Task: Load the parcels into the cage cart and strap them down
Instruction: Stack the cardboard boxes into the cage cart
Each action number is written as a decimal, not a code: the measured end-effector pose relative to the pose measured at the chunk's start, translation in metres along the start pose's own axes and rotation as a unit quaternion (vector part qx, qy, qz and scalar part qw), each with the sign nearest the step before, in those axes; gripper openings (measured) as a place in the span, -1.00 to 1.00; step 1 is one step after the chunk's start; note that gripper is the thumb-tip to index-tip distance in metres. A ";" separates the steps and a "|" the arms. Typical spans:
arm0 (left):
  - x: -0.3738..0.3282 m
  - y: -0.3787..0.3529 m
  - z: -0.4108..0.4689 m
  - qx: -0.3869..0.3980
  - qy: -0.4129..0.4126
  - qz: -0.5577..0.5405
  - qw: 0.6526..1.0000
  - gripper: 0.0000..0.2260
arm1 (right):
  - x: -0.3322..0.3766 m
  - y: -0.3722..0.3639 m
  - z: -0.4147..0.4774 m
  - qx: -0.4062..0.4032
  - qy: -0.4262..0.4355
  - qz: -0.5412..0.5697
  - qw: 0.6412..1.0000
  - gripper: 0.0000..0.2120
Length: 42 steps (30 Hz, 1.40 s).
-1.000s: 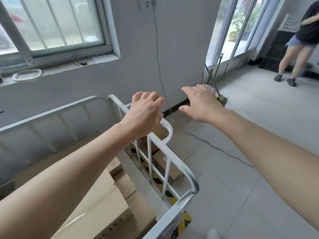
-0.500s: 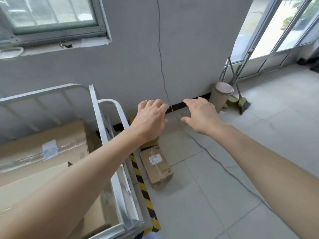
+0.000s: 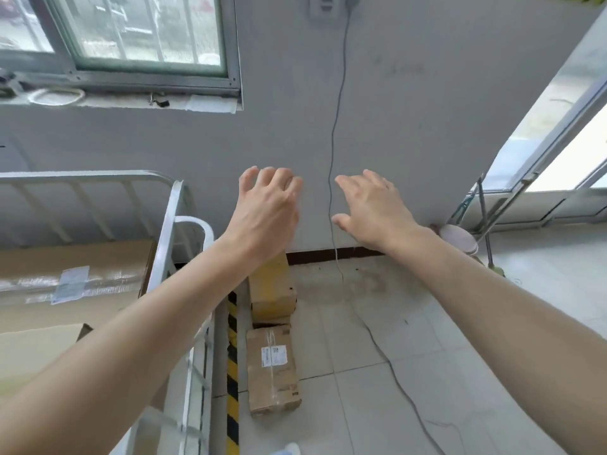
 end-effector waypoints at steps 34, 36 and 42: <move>-0.042 -0.073 -0.108 0.136 0.615 0.114 0.768 -0.61 | 0.089 -0.117 0.077 0.143 0.602 0.047 0.784 -0.51; -0.042 -0.106 -0.131 0.142 0.653 0.041 0.743 -0.61 | 0.081 -0.154 0.077 0.185 0.586 0.054 0.787 -0.55; -0.040 -0.225 -0.189 0.170 0.718 -0.059 0.672 -0.60 | 0.049 -0.303 0.098 0.312 0.484 0.052 0.816 -0.44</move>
Point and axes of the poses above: each hand's wrist, its own z-axis towards the middle knuckle, its own y-axis out of the back of the hand, x = y × z, the point moved 9 cm from there along z, towards the middle knuckle, and after that the axes turned 6 degrees about z, right-handed, at the moved point
